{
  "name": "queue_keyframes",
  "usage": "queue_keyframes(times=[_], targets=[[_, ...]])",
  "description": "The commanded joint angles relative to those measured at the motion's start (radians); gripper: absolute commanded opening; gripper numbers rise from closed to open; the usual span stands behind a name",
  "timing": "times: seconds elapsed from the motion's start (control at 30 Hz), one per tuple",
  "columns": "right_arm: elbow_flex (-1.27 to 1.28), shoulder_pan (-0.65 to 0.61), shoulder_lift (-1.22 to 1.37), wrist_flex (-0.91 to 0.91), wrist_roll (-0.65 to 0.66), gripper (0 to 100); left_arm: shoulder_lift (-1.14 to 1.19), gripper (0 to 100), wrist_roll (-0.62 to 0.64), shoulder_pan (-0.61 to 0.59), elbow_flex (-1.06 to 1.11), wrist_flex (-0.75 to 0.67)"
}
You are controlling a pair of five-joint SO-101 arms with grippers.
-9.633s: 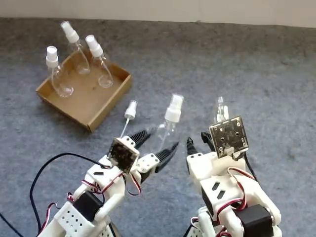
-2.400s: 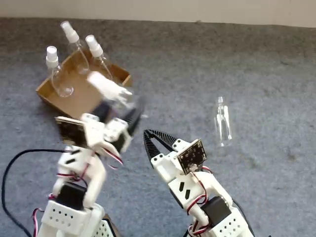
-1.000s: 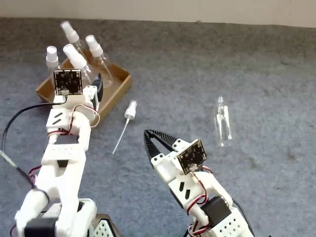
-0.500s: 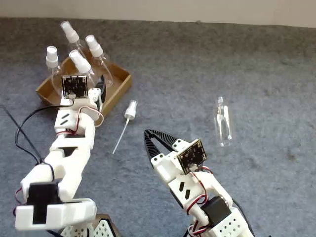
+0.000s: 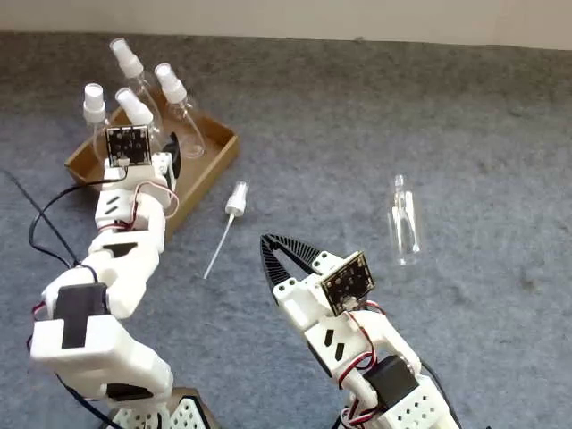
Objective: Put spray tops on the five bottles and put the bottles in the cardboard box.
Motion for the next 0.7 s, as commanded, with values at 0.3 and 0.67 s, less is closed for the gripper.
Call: queue_keyframes(times=[0.3,0.67], targets=[[0.122,-0.004,-0.012,0.005,-0.002,0.5,0.128,8,-0.006,-0.001,-0.168,-0.025],[0.122,-0.004,-0.012,0.005,0.0,0.5,0.153,8,-0.006,-0.004,-0.173,-0.025]])
